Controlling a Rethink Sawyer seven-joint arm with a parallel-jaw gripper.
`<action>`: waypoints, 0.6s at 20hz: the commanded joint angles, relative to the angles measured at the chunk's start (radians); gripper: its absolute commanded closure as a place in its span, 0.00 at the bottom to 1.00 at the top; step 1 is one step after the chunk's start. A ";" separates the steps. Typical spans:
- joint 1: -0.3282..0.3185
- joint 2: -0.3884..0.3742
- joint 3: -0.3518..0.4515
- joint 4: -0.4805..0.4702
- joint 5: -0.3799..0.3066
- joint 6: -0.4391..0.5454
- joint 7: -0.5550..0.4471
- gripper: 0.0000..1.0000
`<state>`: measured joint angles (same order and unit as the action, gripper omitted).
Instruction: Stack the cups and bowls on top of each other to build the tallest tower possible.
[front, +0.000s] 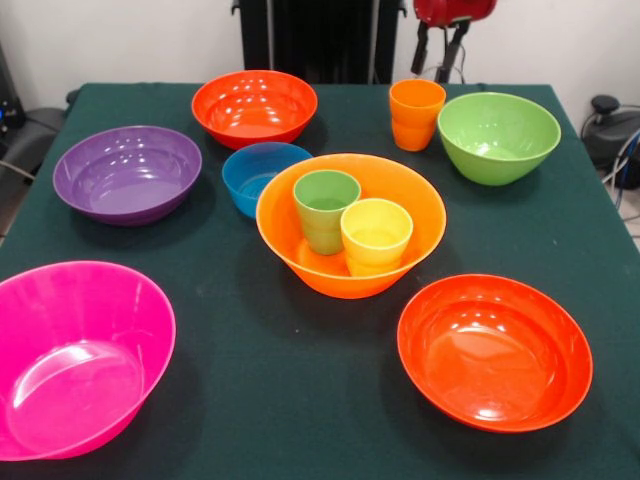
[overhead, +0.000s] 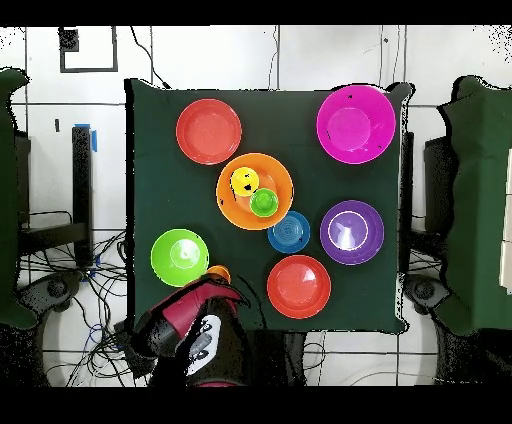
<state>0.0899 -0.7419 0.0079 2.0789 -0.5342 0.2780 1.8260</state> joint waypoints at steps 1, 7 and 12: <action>0.038 0.049 0.013 0.014 0.044 -0.069 0.185 0.00; 0.034 0.072 0.017 0.011 0.058 -0.083 0.175 0.00; 0.017 0.097 0.028 -0.004 0.057 -0.086 0.152 0.00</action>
<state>0.1237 -0.7272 -0.0082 2.0787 -0.5113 0.2574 1.8260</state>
